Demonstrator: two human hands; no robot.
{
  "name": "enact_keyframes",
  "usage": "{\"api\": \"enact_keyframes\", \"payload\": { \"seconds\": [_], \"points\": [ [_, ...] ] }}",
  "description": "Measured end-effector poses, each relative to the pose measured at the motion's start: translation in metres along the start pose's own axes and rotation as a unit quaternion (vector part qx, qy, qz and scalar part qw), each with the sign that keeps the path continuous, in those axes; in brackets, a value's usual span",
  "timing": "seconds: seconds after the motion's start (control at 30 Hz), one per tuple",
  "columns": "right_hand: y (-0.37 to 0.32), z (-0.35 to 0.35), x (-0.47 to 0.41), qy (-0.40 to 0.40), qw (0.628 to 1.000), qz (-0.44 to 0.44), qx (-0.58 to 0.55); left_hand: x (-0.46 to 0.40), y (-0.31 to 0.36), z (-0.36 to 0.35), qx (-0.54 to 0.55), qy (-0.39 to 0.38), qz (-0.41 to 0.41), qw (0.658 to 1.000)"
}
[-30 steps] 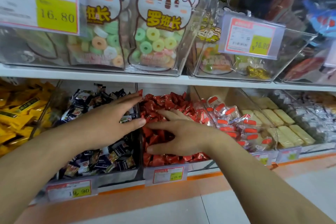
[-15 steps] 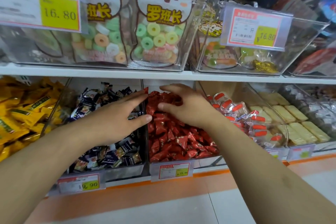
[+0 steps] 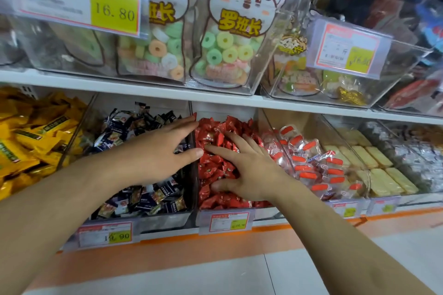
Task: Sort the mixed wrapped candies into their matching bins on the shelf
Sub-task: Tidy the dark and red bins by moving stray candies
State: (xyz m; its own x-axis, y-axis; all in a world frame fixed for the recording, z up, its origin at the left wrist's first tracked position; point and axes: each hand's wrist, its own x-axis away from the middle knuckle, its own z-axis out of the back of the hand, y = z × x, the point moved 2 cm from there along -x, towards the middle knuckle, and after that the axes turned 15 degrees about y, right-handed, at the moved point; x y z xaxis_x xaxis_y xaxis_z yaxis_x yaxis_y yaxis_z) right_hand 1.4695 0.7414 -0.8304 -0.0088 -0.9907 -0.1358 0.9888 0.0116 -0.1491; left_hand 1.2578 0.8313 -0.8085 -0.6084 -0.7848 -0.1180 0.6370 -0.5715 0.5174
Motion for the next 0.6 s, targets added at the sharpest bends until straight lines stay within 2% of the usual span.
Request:
{"api": "enact_keyframes", "payload": {
  "seconds": [0.1,0.27,0.6],
  "points": [
    [0.01,-0.007,-0.017,0.019,1.0,-0.003,-0.018,-0.001,-0.002,-0.001,0.0,0.001,-0.001,1.0],
    [0.024,-0.017,-0.043,0.096,0.992,-0.026,-0.078,-0.003,-0.003,-0.003,-0.001,0.004,-0.005,1.0],
    [0.023,0.0,-0.036,0.126,0.973,-0.049,-0.189,-0.001,0.0,-0.002,0.01,0.005,-0.004,1.0]
  ]
}}
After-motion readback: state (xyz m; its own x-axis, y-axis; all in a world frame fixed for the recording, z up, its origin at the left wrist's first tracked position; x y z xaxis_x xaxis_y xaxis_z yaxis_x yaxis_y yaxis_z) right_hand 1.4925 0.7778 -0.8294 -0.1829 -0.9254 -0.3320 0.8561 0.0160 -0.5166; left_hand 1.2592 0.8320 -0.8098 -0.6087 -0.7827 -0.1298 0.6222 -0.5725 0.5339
